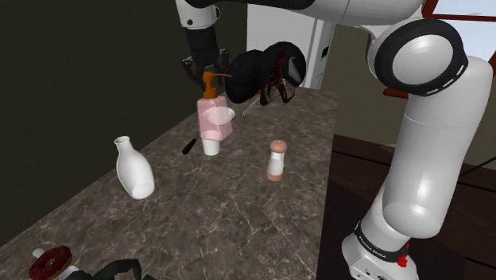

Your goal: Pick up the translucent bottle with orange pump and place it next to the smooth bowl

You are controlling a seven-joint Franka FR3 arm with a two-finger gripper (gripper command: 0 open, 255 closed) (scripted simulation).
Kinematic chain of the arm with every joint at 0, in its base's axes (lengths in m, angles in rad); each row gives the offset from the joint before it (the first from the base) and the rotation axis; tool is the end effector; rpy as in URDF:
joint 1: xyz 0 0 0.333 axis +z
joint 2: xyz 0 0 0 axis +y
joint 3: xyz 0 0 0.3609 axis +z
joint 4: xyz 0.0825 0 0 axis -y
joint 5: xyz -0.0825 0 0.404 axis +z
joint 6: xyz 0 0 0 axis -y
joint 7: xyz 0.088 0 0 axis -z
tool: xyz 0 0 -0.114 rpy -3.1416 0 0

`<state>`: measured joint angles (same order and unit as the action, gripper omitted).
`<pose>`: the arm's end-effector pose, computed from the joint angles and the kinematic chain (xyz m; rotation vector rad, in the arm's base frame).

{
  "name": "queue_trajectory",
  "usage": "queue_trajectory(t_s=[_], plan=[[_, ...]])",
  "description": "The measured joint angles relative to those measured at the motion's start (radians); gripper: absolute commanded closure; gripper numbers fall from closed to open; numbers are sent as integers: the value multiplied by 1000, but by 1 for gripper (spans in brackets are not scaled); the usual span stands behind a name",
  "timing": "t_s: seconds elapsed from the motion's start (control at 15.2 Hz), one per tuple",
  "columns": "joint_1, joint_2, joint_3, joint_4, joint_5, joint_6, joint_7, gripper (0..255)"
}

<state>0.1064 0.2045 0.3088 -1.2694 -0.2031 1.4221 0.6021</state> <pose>0.5936 0.2064 0.6787 2.9805 -0.3254 0.0452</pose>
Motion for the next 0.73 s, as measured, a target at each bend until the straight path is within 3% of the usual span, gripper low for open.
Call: queue_trajectory(t_s=[0.46,0.73], plan=[[-98,-7,-60,-78,11,94,-140,255],[-149,32,-94,-59,8,127,-221,255]])
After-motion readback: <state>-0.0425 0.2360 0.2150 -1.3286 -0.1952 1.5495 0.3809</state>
